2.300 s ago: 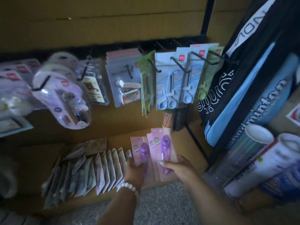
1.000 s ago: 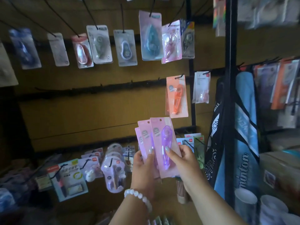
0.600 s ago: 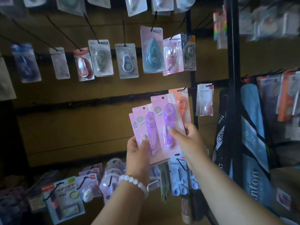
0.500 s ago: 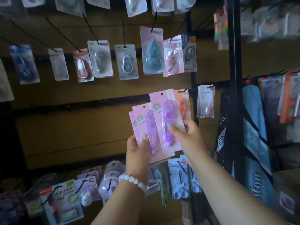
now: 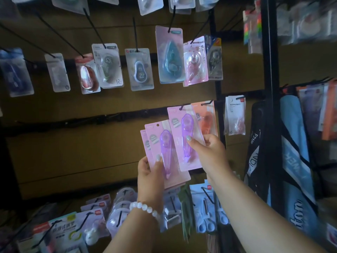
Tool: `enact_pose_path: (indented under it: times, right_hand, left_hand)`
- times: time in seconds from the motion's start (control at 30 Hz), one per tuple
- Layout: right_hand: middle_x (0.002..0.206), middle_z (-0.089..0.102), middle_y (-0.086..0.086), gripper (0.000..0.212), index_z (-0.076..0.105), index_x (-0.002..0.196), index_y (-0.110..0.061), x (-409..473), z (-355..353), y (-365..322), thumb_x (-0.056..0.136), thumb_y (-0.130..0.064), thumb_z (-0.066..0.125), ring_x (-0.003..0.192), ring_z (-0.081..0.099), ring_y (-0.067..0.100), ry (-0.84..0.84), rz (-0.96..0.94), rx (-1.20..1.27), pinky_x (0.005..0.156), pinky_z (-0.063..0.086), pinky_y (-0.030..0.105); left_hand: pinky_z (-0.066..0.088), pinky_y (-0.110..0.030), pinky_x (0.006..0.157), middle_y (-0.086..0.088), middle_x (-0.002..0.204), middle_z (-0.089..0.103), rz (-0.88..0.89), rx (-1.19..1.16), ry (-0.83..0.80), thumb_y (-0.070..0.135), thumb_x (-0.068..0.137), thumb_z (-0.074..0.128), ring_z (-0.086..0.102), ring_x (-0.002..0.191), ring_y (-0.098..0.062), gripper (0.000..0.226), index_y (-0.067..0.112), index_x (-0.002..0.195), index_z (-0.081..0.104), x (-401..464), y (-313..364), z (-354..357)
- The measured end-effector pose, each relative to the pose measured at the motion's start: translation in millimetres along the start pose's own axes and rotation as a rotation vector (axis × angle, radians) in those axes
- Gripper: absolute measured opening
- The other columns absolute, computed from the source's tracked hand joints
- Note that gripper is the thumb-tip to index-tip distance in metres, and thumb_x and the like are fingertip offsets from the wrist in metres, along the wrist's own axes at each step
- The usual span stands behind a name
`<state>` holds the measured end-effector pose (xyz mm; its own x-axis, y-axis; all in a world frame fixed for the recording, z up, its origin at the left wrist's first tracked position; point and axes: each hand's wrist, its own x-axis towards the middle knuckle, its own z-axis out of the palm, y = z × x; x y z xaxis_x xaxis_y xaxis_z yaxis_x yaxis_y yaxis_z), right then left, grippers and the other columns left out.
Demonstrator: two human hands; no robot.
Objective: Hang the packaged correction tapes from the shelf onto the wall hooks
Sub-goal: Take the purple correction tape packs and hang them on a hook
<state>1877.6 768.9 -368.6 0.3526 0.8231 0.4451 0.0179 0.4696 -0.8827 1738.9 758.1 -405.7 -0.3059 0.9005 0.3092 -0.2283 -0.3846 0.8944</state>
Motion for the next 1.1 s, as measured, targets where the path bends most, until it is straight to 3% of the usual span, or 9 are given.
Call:
enact_pose_path:
  times: [0.17,0.3,0.47,0.67,0.77,0.9,0.97,1.03,1.1]
  right_hand:
    - [0.086,0.062,0.004,0.040,0.059,0.096,-0.010,22,21,3,0.080,-0.044,0.069,0.073,0.056,0.017,0.001,0.060,-0.114,0.059,0.041,0.026]
    - [0.077,0.059,0.003,0.044,0.062,0.100,-0.005,51,42,2,0.081,-0.045,0.067,0.074,0.059,0.023,-0.025,0.105,-0.220,0.065,0.047,0.033]
    - [0.071,0.050,0.000,0.053,0.056,0.114,-0.004,67,50,0,0.086,-0.049,0.060,0.062,0.049,0.015,-0.052,0.189,-0.427,0.069,0.046,0.030]
    - [0.088,0.060,0.002,0.050,0.057,0.108,-0.006,58,49,16,0.083,-0.049,0.064,0.075,0.061,0.020,-0.050,0.122,-0.517,0.061,0.050,0.028]
    - [0.098,0.058,-0.001,0.045,0.053,0.108,-0.014,36,42,18,0.083,-0.050,0.064,0.086,0.060,0.019,0.052,-0.058,-0.574,0.072,0.055,0.034]
    - [0.087,0.065,0.005,0.049,0.060,0.097,-0.004,7,33,14,0.088,-0.052,0.054,0.083,0.063,0.026,-0.160,-0.008,-0.374,0.079,0.052,0.037]
    - [0.075,0.063,0.014,0.046,0.058,0.084,0.004,-4,32,14,0.090,-0.041,0.058,0.073,0.060,0.028,-0.244,0.023,-0.223,0.067,0.044,0.028]
    - [0.061,0.048,0.004,0.034,0.051,0.069,-0.006,-12,31,14,0.092,-0.030,0.059,0.059,0.044,0.017,-0.244,0.011,-0.192,0.057,0.032,0.026]
    - [0.062,0.045,-0.002,0.031,0.050,0.066,-0.013,-14,29,17,0.093,-0.027,0.058,0.060,0.040,0.012,-0.233,0.033,-0.162,0.056,0.031,0.026]
  left_hand:
    - [0.055,-0.026,0.054,-0.003,0.105,0.068,-0.007,0.029,0.050,0.027,0.100,0.052,0.071,0.086,-0.021,0.019,0.023,0.119,0.051,3,1,-12]
    - [0.054,-0.026,0.055,0.000,0.104,0.065,0.001,0.060,0.106,0.030,0.100,0.053,0.069,0.086,-0.018,0.022,0.023,0.120,0.050,4,-1,-23]
    - [0.054,-0.030,0.063,0.000,0.105,0.064,-0.011,0.076,0.108,0.031,0.099,0.054,0.067,0.091,-0.018,0.023,0.023,0.120,0.051,6,-1,-27]
    - [0.057,-0.034,0.066,-0.003,0.106,0.066,-0.021,0.084,0.062,0.028,0.099,0.053,0.069,0.093,-0.024,0.012,0.024,0.110,0.051,4,5,-19]
    - [0.061,-0.042,0.075,-0.004,0.106,0.067,-0.039,0.087,0.034,0.029,0.099,0.054,0.070,0.095,-0.025,0.010,0.026,0.108,0.052,2,7,-17]
    - [0.059,-0.036,0.064,-0.004,0.097,0.068,-0.028,0.078,0.050,0.027,0.097,0.057,0.070,0.082,-0.022,0.009,0.022,0.104,0.056,-3,7,-13]
    - [0.058,-0.033,0.058,-0.005,0.094,0.069,-0.020,0.079,0.054,0.026,0.096,0.059,0.069,0.076,-0.020,0.009,0.021,0.103,0.056,-7,7,-10]
    - [0.062,-0.042,0.068,-0.009,0.098,0.071,-0.028,0.079,0.046,0.028,0.095,0.060,0.072,0.082,-0.026,0.010,0.022,0.102,0.056,-9,7,-8]
    - [0.062,-0.047,0.076,-0.011,0.100,0.071,-0.024,0.060,0.039,0.033,0.096,0.057,0.071,0.086,-0.029,0.013,0.021,0.101,0.056,-11,9,-7]
